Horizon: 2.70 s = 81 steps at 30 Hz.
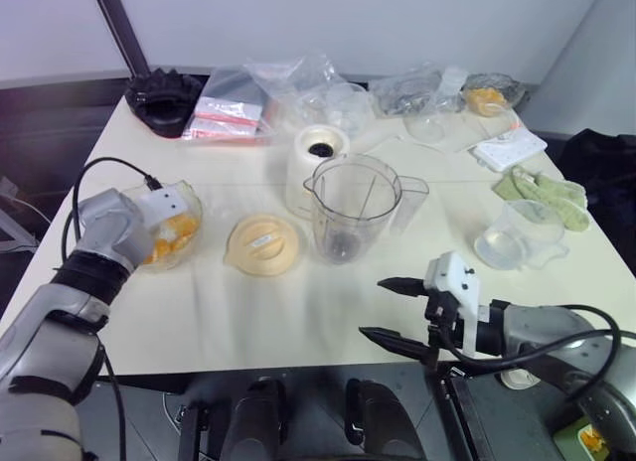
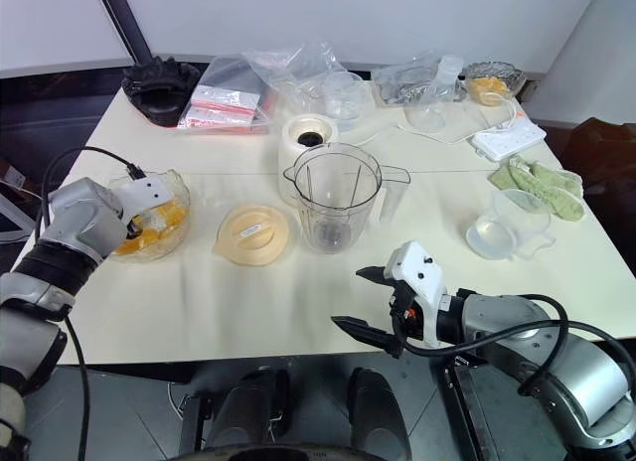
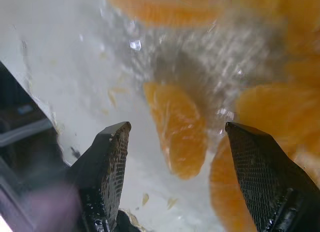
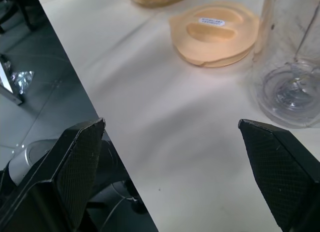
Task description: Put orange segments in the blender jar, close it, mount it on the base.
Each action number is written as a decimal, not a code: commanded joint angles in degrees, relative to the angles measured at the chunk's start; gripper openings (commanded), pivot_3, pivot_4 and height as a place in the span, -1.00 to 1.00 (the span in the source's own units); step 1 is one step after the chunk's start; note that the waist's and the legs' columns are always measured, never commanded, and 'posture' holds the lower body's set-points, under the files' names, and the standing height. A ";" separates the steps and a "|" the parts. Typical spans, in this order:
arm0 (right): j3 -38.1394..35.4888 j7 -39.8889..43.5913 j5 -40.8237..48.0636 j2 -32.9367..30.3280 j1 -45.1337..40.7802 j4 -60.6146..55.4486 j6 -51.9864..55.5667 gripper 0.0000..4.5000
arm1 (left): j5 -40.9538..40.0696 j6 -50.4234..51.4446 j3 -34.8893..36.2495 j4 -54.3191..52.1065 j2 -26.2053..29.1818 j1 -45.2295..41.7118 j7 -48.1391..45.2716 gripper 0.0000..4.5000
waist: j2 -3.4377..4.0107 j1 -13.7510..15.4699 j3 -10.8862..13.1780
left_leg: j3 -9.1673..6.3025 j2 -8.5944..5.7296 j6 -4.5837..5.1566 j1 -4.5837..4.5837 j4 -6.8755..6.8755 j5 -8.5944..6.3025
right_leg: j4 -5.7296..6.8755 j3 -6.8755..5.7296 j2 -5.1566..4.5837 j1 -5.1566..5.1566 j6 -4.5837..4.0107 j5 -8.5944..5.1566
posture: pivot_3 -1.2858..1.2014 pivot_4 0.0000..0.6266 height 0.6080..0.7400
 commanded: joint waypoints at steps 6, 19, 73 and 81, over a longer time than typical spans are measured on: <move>-0.71 -2.08 1.88 1.38 -1.48 -1.88 0.78 0.99 | 3.56 -5.12 -0.13 7.74 -0.59 -2.57 3.84 0.41 | 0.00 0.04 0.00 | 0.00 0.01 0.00 0.00 0.00 0.00 | -0.01 0.00 -0.04 0.00 0.00 0.00 | 0.03 -0.52 1.00; -0.19 -4.50 3.26 2.46 -2.32 -2.92 1.72 0.99 | 3.70 -12.45 0.41 20.58 -5.64 -6.01 9.22 0.41 | 0.00 0.09 -0.01 | 0.02 0.01 0.00 0.02 0.00 0.00 | 0.00 -0.01 -0.05 0.01 0.00 0.01 | 0.03 -0.52 1.00; 1.01 -6.09 2.69 2.51 -2.16 -3.60 1.00 1.00 | 3.01 -17.67 5.66 22.12 -7.55 -7.37 9.12 -0.74 | 0.66 1.38 -0.48 | 0.06 -0.03 0.00 0.03 0.02 0.00 | -0.01 -0.08 -0.10 0.05 0.01 0.00 | 0.03 -0.52 1.00; 1.88 -5.86 2.05 3.29 -2.63 -2.78 0.72 1.00 | 2.42 -5.10 8.81 1.41 -3.91 -2.20 2.95 0.85 | 0.52 1.41 -0.40 | 0.05 0.00 0.00 -0.05 0.01 -0.01 | -0.11 -0.07 -0.19 0.03 -0.01 0.00 | 0.03 -0.52 1.00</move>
